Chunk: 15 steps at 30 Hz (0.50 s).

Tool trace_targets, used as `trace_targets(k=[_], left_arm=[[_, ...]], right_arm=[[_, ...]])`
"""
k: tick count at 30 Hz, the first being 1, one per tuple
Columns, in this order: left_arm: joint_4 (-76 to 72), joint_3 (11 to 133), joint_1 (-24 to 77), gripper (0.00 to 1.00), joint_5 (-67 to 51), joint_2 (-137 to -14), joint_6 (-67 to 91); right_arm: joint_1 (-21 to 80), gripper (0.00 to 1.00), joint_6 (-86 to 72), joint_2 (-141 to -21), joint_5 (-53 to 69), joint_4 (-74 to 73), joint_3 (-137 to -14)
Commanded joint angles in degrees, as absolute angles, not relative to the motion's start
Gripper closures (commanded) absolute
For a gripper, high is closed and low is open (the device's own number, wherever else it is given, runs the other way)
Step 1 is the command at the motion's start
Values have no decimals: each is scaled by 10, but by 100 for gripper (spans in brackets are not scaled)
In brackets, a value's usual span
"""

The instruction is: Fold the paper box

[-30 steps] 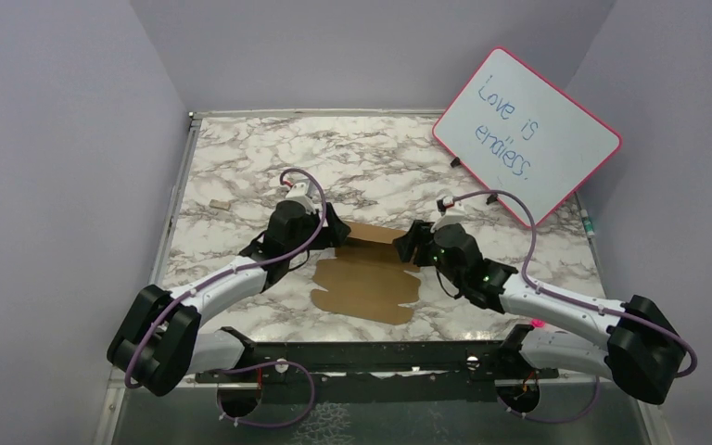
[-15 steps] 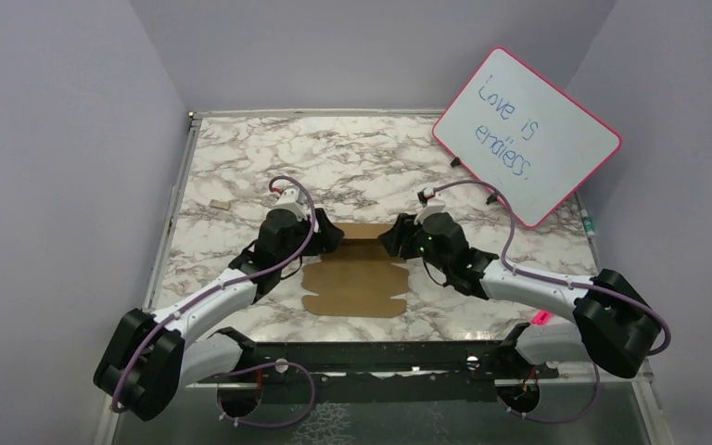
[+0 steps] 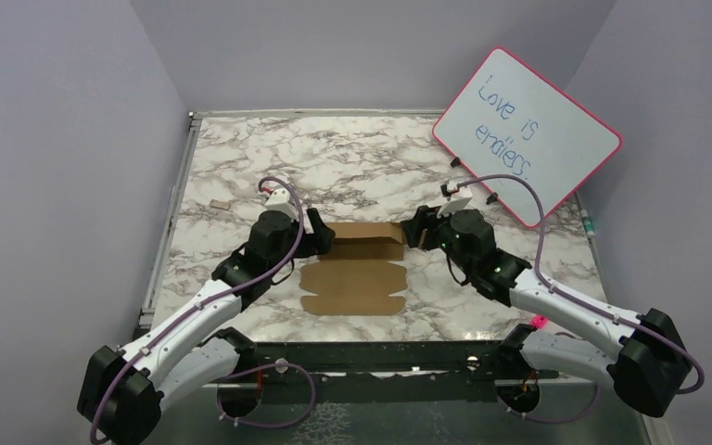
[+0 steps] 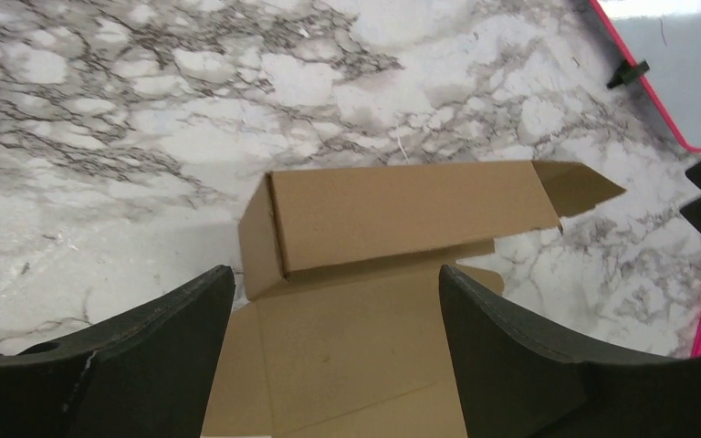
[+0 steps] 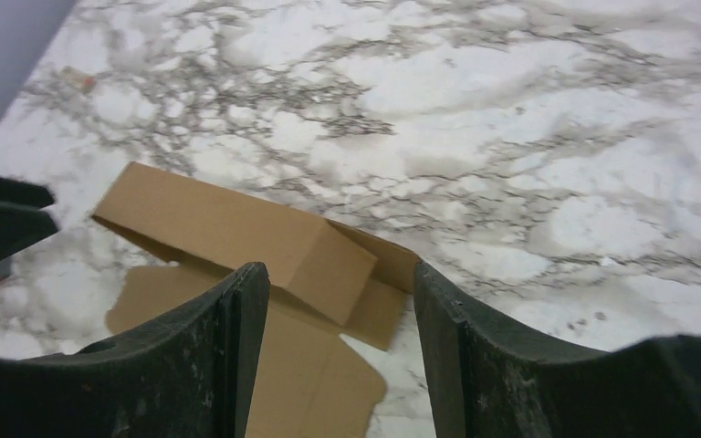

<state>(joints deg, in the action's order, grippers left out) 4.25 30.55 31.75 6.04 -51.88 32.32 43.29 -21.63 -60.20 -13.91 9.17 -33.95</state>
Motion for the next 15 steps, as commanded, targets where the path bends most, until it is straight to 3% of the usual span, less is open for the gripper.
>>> trace_targets(k=[1,10,15], left_arm=[[103,343,375,17,78,-523,315],[123,369,557,20,189,-563,336],[104,388,606,19,220,-628,299]], right_arm=[[401,36,-192,-591,-189,61,-308],[334,37,-168,-628,-104,151,-265],[317,44,-155,-669,-85,201,-250]])
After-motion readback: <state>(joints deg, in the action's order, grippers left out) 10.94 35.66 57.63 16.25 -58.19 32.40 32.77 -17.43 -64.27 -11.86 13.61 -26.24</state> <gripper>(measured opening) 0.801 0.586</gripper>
